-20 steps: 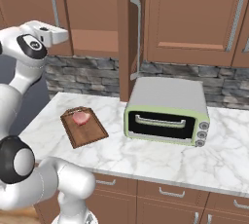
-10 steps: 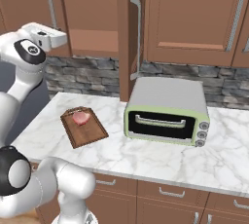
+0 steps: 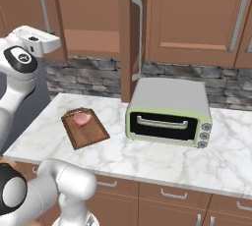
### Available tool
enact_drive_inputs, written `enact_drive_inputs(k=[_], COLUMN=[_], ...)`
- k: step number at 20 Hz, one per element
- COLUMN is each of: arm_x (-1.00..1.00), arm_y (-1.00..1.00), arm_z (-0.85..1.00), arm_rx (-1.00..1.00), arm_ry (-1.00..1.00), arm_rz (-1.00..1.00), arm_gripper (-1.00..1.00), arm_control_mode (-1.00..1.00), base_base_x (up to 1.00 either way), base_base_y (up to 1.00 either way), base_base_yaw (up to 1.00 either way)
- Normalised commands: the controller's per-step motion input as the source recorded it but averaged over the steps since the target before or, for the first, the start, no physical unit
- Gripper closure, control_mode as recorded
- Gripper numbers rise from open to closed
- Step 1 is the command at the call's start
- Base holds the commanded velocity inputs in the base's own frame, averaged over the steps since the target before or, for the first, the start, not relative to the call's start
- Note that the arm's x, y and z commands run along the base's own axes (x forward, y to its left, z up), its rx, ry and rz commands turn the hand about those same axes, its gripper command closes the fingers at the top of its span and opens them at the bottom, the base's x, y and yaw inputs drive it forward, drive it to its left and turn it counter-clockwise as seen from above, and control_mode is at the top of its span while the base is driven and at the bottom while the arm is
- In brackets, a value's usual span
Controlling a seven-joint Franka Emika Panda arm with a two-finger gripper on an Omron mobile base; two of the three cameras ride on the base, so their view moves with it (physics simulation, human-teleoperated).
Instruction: Open the cabinet, retrieve the rolling pin, and place it next to the meat on the cutting board to prepare for tenderizing.
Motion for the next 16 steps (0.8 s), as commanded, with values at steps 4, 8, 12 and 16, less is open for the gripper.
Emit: enact_drive_inputs(k=[4,8,12,16], arm_x=[-0.52,-0.58,-0.73,-0.85], arm_y=[0.32,0.35,0.45,0.51], arm_z=[0.0,0.0,-0.01,-0.06], arm_rx=[0.0,0.0,-0.01,-0.01], arm_ry=[0.0,0.0,0.0,0.0], arm_rz=[0.0,-0.03,-0.03,0.0], arm_gripper=[1.0,1.0,1.0,1.0], arm_control_mode=[-1.0,-1.0,-1.0,-1.0], base_base_x=[0.0,0.0,0.0,0.0], base_base_y=[0.0,0.0,0.0,0.0], base_base_yaw=[0.0,0.0,0.0,0.0])
